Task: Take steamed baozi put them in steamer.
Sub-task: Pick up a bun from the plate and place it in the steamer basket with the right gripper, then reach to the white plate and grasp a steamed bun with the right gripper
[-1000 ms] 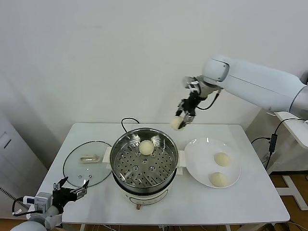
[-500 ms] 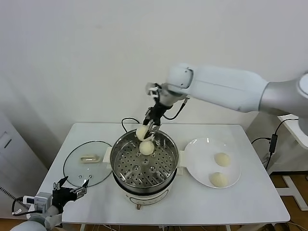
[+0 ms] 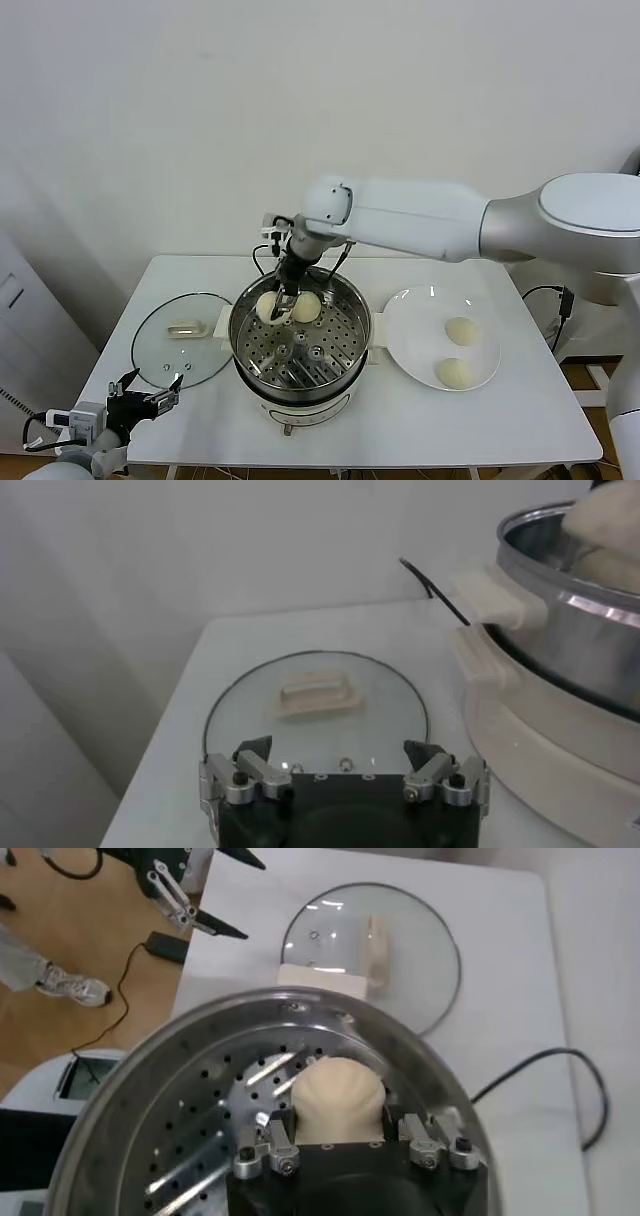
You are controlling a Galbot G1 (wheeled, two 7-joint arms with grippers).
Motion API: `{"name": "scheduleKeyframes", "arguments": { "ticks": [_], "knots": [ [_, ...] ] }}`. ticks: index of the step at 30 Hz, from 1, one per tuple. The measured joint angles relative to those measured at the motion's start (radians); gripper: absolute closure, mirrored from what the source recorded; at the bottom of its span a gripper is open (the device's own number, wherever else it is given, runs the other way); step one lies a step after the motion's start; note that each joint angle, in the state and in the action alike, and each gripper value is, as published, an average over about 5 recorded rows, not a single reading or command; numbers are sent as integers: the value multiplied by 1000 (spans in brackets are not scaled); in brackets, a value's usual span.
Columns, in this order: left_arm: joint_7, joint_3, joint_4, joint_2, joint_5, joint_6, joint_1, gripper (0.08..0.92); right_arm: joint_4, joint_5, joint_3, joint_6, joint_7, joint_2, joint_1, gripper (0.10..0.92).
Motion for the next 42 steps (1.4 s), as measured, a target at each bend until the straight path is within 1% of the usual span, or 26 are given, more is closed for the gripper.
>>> {"name": "scheduleKeyframes", "arguments": {
  "ticks": [10,13,20,23,27,32,42],
  "knots": [
    [0,-3,-4,-1,1,0,7,177,-8,-7,-1,-34,50,34,-48,489],
    [0,-3,-5,-2,1,0,6,177,-13,-10,3,-40,61,40,-54,436],
    [0,-3,-5,-4,2,0,6,177,-8,-12,11,-41,59,30,-46,244],
    [0,-3,-4,-4,2,0,6,177,2,-18,10,-32,39,12,-28,209],
    [0,-4,-4,-1,2,0,3,177,27,-30,2,-9,-7,-38,19,203],
    [0,-3,-4,6,-1,2,-3,177,71,-67,-18,32,-83,-145,97,203],
    [-1,-4,-13,7,-3,5,-6,177,108,-231,-48,141,-245,-383,161,203]
  ]
}}
